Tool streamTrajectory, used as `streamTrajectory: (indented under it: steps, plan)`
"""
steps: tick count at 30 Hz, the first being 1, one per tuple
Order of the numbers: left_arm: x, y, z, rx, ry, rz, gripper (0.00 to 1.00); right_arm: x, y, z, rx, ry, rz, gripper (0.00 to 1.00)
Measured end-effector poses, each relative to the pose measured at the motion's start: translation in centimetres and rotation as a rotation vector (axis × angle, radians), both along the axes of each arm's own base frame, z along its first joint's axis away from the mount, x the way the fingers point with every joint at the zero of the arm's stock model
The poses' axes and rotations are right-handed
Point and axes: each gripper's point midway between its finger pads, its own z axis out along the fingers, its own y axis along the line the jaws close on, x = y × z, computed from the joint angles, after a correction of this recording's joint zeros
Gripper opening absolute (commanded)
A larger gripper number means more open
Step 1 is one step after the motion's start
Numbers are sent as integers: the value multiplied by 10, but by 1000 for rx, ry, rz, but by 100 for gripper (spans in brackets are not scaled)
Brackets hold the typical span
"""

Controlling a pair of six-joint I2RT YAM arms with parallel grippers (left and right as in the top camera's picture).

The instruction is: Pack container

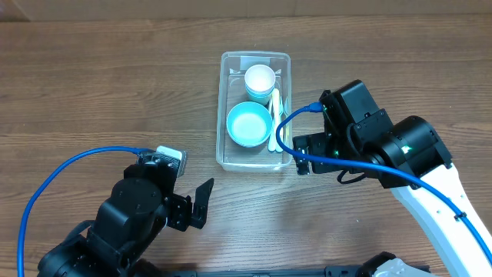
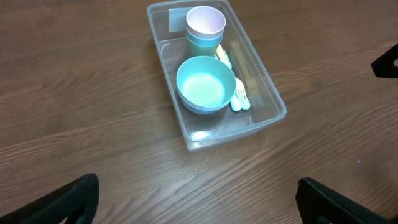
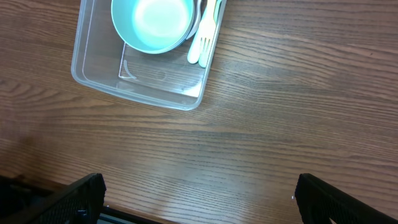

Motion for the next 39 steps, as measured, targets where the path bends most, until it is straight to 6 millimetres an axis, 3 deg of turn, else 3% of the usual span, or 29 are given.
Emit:
streamTrajectory:
  steps: [6,9,10,12,15,18,19,21,24,39]
  plan:
    - [-11,11,-17,58,68,13,100,0,0,0,0,0,0,100]
    - [-6,33,-22,17,5,118,100,0,0,0,1,0,0,100]
    - [-6,48,-33,-4,-28,183,100,0,0,0,0,1,0,100]
    - [-2,55,-42,-45,-89,229,100,0,0,0,0,0,0,100]
    - [-5,75,-88,-74,-155,315,100,0,0,0,0,0,0,100]
    - [3,78,-107,-70,-226,322,100,0,0,0,-1,1,0,100]
    - [10,78,-125,-61,-241,323,100,0,0,0,0,1,0,100]
    - [20,75,-130,-72,-288,314,100,0,0,0,-1,0,0,100]
    - [31,70,-156,-87,-314,304,100,0,0,0,-1,1,0,100]
    - [34,69,-150,-63,-363,279,100,0,0,0,-1,1,1,100]
